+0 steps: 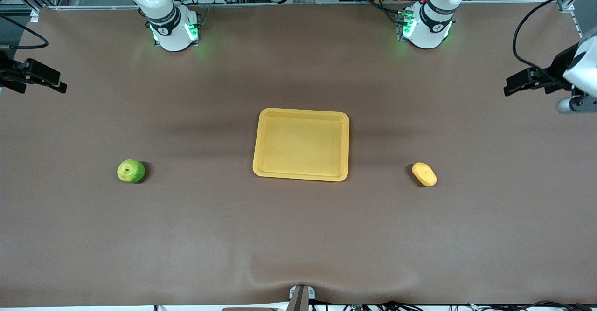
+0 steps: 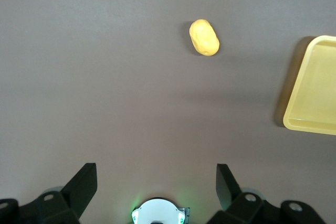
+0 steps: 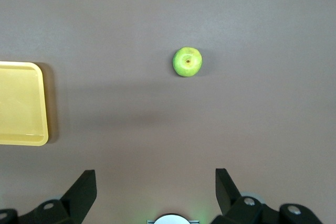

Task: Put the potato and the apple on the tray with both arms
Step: 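Move both grippers out from rest toward the apple and potato, then lower the right gripper onto the apple while the left gripper lowers onto the potato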

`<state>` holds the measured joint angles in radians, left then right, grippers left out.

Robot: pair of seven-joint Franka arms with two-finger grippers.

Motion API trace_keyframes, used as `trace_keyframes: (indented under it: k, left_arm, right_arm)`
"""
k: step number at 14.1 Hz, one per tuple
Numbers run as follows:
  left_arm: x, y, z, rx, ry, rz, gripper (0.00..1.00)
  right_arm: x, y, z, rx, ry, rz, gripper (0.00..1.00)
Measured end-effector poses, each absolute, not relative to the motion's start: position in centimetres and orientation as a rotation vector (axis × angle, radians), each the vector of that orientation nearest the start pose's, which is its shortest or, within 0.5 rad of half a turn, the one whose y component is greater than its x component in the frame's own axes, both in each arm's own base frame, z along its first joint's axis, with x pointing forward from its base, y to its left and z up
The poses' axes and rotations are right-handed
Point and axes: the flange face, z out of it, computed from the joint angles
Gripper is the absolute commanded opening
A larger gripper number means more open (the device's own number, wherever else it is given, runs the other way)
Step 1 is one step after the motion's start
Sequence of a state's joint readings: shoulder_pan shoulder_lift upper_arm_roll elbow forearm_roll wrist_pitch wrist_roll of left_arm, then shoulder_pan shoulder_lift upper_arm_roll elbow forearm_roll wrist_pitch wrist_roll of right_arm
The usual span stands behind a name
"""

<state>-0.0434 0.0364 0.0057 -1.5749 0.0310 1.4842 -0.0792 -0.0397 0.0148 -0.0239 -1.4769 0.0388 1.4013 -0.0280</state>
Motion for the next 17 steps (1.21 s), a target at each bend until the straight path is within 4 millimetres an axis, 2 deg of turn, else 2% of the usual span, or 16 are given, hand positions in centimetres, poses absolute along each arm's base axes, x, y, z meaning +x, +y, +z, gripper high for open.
trace_keyframes:
  k: [4,6,7,9,13,15,17]
  left_arm:
    - [58.1,-1.7,55.2,-3.091,-0.067,0.243,1.0]
    - [59.2,-1.7,53.7,-3.092,-0.068,0.227,1.0]
    - [59.7,-1.7,53.0,-3.093,-0.067,0.22,1.0]
    - [60.5,-1.7,51.8,-3.093,-0.066,0.215,1.0]
    - [62.2,-2.0,48.7,-3.094,-0.077,0.199,1.0]
    - [63.2,-2.4,47.0,-3.093,-0.121,0.176,1.0]
    - [64.2,-3.1,45.1,-3.092,-0.17,0.152,1.0]
  right_arm:
    - [54.2,-3.0,64.3,-3.095,0.049,0.147,1.0]
    - [54.7,-3.0,63.2,-3.092,0.048,0.185,1.0]
    - [55.1,-2.9,62.2,-3.089,0.045,0.22,1.0]
    - [56.7,-2.2,58.8,-3.08,0.023,0.317,1.0]
    - [59.5,1.3,51.8,-3.064,-0.064,0.493,1.0]
    - [60.1,1.3,50.2,-3.058,-0.065,0.527,1.0]
    - [60.8,0.8,49.6,-3.059,-0.084,0.495,1.0]
